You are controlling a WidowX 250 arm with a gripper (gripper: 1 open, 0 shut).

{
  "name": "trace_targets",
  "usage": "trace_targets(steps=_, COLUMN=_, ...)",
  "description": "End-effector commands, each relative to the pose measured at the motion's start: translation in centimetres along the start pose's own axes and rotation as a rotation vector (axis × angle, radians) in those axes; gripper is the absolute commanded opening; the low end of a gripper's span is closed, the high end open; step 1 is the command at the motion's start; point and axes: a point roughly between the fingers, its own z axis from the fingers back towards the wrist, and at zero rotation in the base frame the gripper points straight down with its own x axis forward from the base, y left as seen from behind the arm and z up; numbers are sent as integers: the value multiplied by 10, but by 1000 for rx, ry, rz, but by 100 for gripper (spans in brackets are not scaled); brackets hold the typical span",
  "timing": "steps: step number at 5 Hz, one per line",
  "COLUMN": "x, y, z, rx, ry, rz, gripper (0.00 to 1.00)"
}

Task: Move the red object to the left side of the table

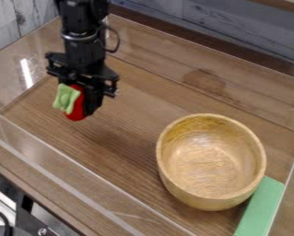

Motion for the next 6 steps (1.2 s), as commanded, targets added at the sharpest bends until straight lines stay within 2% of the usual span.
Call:
trace_targets(steps=1, x=3, y=10, z=-5, rx=11, ry=-26, rz=-32, gripper=0)
trace_targets(steps=3, x=18, y=29, z=2, rx=4, ry=-19, rz=25, gripper=0)
trace_targets(steps=4, x=22, y=47, z=-5, rx=5, ry=-18, rz=-5, gripper=0)
trace_targets(steps=5, x=22, y=45, z=-7, rx=-4, ry=-5, rz=-35, gripper=100)
trace_targets(steps=6, x=22, y=43, z=-9, rx=-11, ry=8, rz=-64, gripper=100)
